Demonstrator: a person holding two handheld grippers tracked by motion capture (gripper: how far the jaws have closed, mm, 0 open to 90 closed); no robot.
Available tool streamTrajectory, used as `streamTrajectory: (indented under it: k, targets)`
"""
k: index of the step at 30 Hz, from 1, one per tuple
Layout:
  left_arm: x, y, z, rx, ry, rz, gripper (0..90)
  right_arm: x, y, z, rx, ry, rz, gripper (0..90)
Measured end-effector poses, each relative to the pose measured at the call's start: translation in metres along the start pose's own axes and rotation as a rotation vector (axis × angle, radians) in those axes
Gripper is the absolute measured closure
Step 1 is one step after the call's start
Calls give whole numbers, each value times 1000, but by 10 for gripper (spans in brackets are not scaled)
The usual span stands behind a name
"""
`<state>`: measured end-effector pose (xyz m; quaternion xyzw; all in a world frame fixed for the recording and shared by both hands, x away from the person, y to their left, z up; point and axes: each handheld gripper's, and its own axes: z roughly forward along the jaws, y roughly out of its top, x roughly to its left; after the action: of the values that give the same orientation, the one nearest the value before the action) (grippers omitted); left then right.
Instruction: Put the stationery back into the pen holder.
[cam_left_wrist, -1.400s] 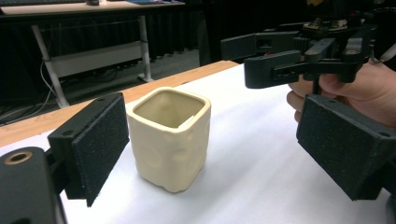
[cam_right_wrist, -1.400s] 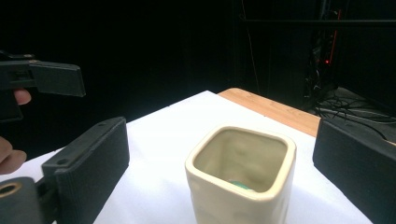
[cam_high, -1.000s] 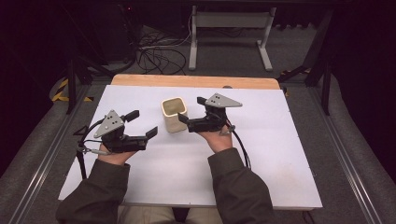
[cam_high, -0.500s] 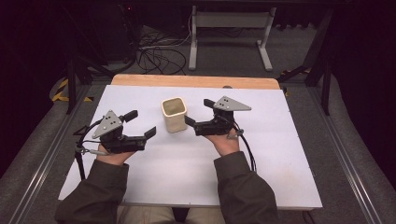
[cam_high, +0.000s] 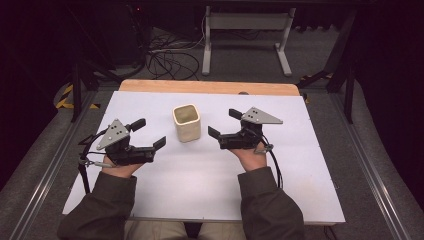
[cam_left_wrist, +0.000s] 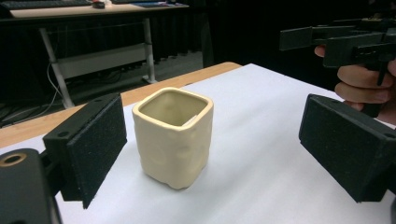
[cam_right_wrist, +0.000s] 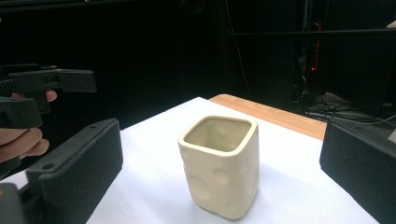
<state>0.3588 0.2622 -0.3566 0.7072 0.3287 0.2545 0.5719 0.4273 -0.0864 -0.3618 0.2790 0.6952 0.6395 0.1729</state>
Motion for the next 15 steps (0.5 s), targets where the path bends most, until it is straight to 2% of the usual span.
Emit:
streamTrajectory:
  k: [15]
  targets:
    - [0,-1,-4,1,5,-1,76,-9,-5,-30,-26,-36,19,0]
